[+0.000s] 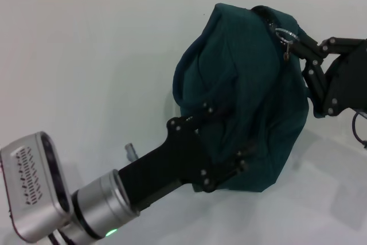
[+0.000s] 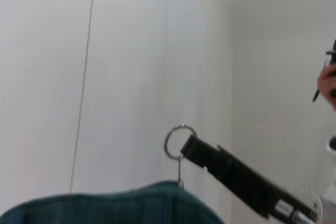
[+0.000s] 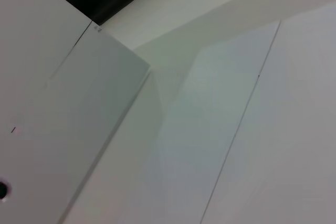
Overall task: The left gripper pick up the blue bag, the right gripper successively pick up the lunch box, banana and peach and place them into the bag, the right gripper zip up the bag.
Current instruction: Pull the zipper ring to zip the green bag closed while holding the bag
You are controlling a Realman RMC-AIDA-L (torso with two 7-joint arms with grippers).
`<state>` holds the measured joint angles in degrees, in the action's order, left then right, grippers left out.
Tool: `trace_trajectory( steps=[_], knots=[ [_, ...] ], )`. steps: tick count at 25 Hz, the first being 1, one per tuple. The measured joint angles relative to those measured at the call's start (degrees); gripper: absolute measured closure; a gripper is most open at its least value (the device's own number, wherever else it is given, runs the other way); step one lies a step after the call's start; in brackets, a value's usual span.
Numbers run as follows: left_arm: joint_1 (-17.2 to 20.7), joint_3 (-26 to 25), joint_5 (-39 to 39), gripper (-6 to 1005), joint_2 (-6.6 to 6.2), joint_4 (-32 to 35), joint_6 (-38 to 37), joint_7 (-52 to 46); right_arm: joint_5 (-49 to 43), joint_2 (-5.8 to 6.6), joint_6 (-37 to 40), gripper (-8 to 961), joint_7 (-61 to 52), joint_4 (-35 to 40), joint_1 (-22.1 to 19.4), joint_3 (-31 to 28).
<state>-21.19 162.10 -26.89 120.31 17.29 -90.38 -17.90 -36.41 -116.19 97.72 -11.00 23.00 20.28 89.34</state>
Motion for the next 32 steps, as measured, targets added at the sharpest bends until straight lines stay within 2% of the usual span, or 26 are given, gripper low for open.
trace_trajectory(
  steps=[10, 16, 21, 24, 32],
  knots=[
    [-2.8, -0.7, -4.7, 255, 0.14, 0.5, 1.8, -7.8, 0.0, 0.0, -0.1, 942, 1.2, -0.3, 0.0, 0.1],
    [-2.8, -0.7, -5.4, 263, 0.21, 0.5, 2.9, -7.9, 0.0, 0.0, 0.0, 942, 1.6, -0.7, 0.1, -0.1],
    [-2.8, -0.6, -5.0, 430, 0.16, 0.5, 2.9, -7.6, 0.0, 0.0, -0.3, 942, 1.6, -0.7, 0.2, -0.3],
    [-2.8, -0.6, -4.9, 662, 0.14, 0.5, 2.9, -7.6, 0.1, 0.0, -0.4, 942, 1.6, -1.2, 0.4, -0.4],
    [-3.1, -0.4, -3.3, 808, -0.14, 0.3, 2.5, -7.0, 0.4, 0.0, -0.5, 941, 1.5, -3.0, 1.1, -0.5]
  ],
)
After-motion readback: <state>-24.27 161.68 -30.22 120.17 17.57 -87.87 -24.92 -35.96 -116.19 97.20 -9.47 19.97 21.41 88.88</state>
